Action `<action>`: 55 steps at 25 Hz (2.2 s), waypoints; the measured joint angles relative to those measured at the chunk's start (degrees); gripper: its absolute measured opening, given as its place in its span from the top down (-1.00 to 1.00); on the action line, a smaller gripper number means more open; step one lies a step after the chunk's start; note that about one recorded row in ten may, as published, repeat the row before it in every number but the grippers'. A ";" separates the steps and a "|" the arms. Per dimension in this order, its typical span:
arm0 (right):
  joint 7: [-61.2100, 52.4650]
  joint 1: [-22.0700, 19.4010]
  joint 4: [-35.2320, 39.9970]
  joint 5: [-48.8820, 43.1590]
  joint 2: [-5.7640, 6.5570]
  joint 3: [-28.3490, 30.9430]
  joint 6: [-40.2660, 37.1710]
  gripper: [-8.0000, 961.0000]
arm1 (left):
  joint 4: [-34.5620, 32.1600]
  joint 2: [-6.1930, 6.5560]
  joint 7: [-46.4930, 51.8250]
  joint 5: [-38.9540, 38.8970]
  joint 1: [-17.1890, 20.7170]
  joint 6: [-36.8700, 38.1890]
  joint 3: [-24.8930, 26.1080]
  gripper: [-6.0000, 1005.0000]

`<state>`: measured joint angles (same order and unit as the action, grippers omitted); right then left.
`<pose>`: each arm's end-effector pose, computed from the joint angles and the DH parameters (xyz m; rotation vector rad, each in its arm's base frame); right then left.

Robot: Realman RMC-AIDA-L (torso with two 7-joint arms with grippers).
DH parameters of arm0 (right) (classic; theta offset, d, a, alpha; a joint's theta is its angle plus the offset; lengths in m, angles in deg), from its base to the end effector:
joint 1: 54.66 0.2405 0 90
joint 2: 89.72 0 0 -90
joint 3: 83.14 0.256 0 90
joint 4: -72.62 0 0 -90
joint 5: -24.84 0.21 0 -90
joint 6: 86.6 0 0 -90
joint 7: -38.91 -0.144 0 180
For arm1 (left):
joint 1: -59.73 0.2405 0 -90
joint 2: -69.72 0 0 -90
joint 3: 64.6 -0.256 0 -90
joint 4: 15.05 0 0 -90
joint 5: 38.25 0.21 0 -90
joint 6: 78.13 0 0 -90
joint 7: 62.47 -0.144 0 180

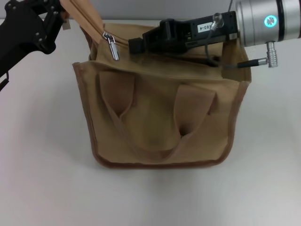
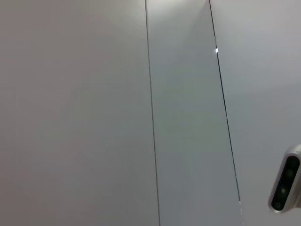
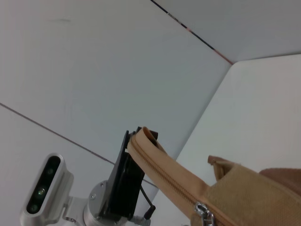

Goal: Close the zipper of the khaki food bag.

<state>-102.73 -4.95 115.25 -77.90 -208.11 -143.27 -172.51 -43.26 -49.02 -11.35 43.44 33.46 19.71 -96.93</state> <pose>0.0955 0.3893 -0.0202 2.5353 -1.3952 -0.6565 -0.2540 0.3229 0.0554 -2.1154 -0.1405 -1.2343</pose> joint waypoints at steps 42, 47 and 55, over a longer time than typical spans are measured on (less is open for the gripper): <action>1.36 6.86 -5.68 -1.61 -0.82 1.16 1.53 0.11 | -0.04 -0.16 1.12 -0.53 -1.41 1.28 -0.72 0.96; 0.97 6.93 -5.98 -1.56 -0.82 0.85 0.75 0.11 | 0.00 -0.18 1.17 -0.53 -1.41 0.80 -0.72 0.96; 0.70 7.84 -7.27 -1.73 -0.78 -0.22 1.84 0.11 | 0.00 -0.20 1.42 -0.51 -1.45 0.93 -0.75 0.96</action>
<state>-102.03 2.88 107.99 -79.63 -208.89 -143.49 -170.67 -43.26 -49.22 -9.93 42.92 32.01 20.64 -97.68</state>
